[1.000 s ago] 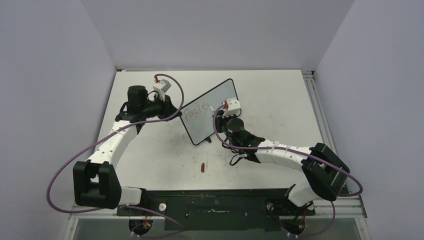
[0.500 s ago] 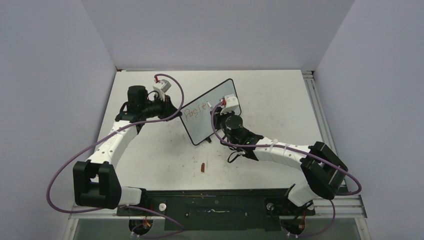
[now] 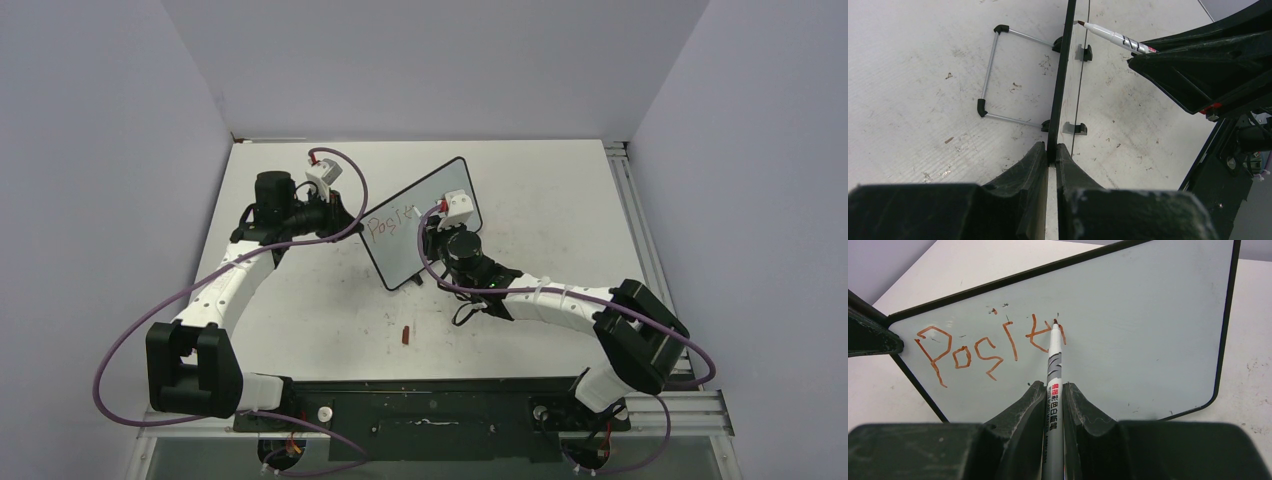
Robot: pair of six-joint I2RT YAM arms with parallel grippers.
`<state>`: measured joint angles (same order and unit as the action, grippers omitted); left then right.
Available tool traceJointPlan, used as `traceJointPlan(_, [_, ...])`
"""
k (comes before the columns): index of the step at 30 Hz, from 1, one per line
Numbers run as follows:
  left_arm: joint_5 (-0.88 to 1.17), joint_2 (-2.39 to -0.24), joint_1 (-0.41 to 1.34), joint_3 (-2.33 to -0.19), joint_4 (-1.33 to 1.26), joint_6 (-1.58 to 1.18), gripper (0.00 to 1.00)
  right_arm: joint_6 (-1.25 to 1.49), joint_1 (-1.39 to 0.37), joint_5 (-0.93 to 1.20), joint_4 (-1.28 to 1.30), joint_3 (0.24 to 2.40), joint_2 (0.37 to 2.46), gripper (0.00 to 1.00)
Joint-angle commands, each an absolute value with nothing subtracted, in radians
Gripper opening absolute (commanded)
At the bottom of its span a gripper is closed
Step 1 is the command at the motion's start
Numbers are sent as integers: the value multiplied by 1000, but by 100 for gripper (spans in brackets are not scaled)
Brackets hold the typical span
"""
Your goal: Write a sentence on the whiteboard
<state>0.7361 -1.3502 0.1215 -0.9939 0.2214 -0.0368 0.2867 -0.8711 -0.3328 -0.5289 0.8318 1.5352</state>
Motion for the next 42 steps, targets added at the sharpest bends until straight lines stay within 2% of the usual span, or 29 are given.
traceJointPlan(1, [746, -1327, 117, -1032, 199, -17, 0, 278, -865, -319, -589, 876, 1548, 5])
traceJointPlan(10, [745, -1327, 117, -1032, 199, -17, 0, 279, -863, -317, -588, 874, 1546, 5])
traceJointPlan(24, [740, -1323, 117, -1031, 197, -19, 0, 285, -863, -378, -556, 783, 1394, 5])
traceJointPlan(42, [741, -1320, 117, -1027, 194, -21, 0, 267, -839, -346, -498, 757, 1318, 5])
